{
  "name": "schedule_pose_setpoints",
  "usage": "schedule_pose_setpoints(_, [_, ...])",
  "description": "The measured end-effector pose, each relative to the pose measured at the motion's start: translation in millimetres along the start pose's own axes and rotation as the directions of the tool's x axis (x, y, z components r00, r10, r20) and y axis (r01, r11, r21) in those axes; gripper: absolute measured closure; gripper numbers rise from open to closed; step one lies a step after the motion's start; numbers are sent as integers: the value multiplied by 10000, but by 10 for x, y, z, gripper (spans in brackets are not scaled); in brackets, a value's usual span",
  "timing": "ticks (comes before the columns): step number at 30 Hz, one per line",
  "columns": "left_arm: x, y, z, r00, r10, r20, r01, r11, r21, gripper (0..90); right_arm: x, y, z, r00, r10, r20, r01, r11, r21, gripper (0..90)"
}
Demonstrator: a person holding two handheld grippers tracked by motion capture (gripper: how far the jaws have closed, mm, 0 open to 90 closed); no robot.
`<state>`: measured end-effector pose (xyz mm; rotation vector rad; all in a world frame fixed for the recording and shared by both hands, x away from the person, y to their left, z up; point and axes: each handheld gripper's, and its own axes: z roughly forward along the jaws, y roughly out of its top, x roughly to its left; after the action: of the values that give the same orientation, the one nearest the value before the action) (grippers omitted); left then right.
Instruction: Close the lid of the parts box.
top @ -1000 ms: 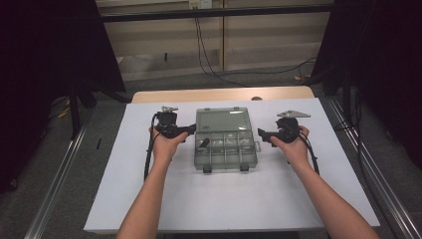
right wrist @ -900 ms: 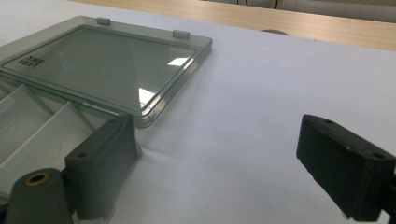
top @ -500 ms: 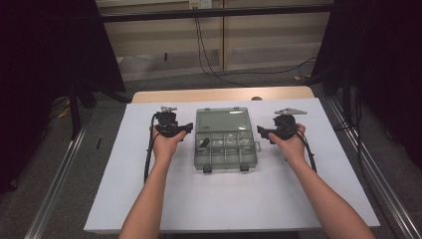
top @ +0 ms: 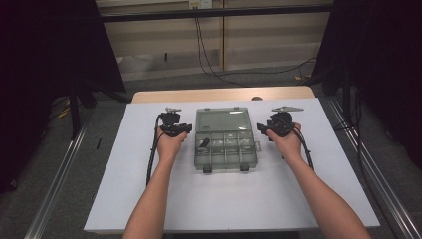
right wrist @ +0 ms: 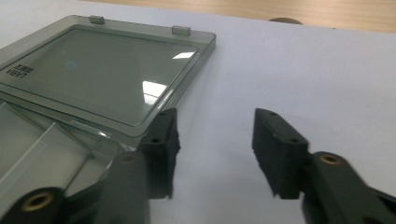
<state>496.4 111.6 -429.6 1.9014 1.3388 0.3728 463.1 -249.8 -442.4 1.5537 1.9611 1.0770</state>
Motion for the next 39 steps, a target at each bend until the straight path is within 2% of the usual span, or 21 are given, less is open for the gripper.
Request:
schedule_pose_setpoints(7, [-28,19,63,9999,-68,99,66,9998,172,810,3,37,45,9998,153,-123,-151,9997,173,680])
schedule_pose_setpoints(14, [-13,22,109,9995,-308,-15,309,9988,385,859,0,23,94,9990,286,-346,-274,9990,351,781])
schedule_pose_setpoints(19, [-9,13,150,9995,-310,-90,313,9985,444,892,6,21,148,9981,258,-553,-229,9983,528,855])
schedule_pose_setpoints(21, [-9,14,164,9994,-332,-118,338,9981,513,894,11,26,176,9983,99,-577,-63,9980,634,879])
schedule_pose_setpoints(28, [3,6,235,9983,-552,-205,562,9971,517,900,-14,33,245,9971,244,-727,-185,9966,807,900])
schedule_pose_setpoints(33, [-15,12,285,9985,-502,-207,513,9969,589,900,-4,27,306,9969,249,-753,-183,9960,880,900])
schedule_pose_setpoints(37, [-14,26,316,9985,-551,-54,553,9966,618,900,0,9,356,9968,314,-736,-245,9954,930,900])
schedule_pose_setpoints(39, [-19,29,338,9983,-570,-136,577,9967,573,900,-9,17,369,9967,290,-757,-221,9957,902,900])
